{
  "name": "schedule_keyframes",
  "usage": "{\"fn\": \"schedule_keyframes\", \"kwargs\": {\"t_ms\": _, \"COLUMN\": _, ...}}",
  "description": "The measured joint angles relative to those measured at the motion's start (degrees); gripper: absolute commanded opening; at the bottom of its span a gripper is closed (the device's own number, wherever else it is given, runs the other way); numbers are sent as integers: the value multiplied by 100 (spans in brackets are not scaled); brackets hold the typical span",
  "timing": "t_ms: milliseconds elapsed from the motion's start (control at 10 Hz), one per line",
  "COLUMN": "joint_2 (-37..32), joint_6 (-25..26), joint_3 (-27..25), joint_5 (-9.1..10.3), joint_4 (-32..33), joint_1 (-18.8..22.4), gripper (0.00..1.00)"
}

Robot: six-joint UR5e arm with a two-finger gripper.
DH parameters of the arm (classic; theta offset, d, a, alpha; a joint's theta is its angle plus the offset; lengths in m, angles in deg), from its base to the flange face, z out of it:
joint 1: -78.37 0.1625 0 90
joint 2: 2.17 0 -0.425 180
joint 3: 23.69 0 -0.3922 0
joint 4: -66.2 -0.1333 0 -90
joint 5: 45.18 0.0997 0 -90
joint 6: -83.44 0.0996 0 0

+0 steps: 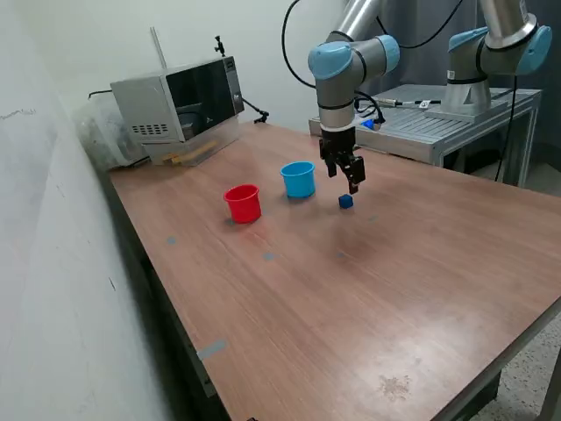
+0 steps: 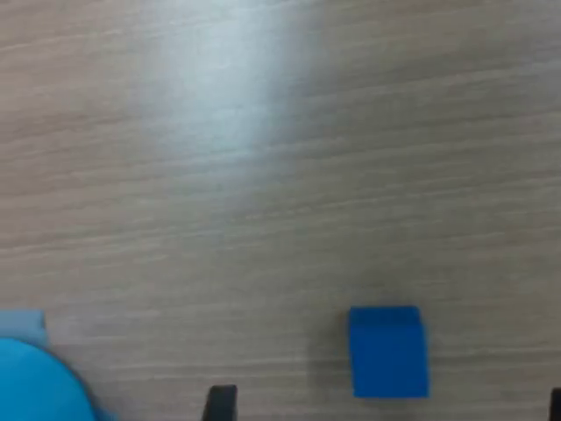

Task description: Place red objects in the red bin, and blue objects in the blue bin.

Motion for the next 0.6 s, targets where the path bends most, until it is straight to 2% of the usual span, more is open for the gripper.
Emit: {"fn": "schedule_keyframes", "kwargs": {"t_ms": 600, "joint_2": 119, "joint_6": -194, "joint_3": -106, "joint_5": -7, "joint_4": 8, "joint_1": -180, "gripper": 100}}
